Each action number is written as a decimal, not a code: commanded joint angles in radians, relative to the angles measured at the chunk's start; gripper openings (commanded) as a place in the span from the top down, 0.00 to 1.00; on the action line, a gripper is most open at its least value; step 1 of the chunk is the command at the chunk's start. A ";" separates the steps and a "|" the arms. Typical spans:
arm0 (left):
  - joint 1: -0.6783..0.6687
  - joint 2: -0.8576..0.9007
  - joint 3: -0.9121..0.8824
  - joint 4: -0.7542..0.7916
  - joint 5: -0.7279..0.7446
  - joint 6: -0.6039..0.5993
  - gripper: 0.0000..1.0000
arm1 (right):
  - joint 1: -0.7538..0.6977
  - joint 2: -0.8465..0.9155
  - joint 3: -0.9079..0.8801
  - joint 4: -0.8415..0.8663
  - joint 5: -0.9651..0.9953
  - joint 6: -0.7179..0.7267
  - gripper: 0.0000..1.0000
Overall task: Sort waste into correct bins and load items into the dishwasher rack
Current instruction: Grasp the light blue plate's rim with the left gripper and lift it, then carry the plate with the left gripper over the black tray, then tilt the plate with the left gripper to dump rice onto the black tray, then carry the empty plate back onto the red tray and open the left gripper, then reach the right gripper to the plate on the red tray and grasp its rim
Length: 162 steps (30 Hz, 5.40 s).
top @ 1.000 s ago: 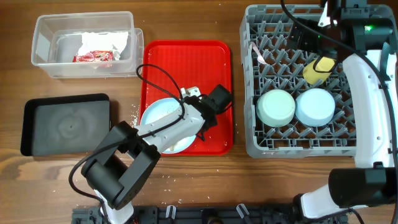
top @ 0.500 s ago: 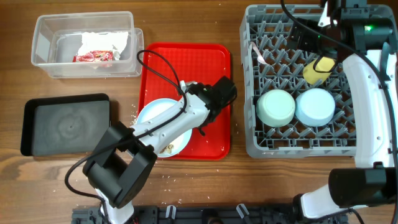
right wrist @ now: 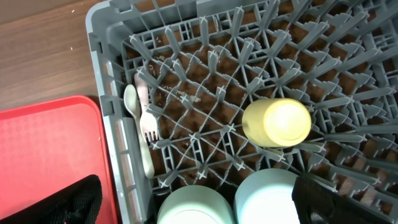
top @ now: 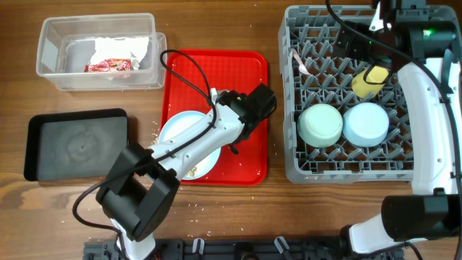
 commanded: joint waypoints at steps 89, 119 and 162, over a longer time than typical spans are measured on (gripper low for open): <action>0.946 -0.421 0.021 -0.150 1.182 0.607 0.96 | -0.001 0.009 -0.002 0.003 0.016 0.014 0.00; 0.667 -0.359 0.023 -0.048 0.236 0.217 0.00 | -0.001 0.009 -0.002 0.109 -0.195 0.184 0.00; 0.940 -0.358 0.023 -0.116 0.236 0.217 0.00 | 0.423 0.550 0.076 0.089 -0.132 -0.125 0.96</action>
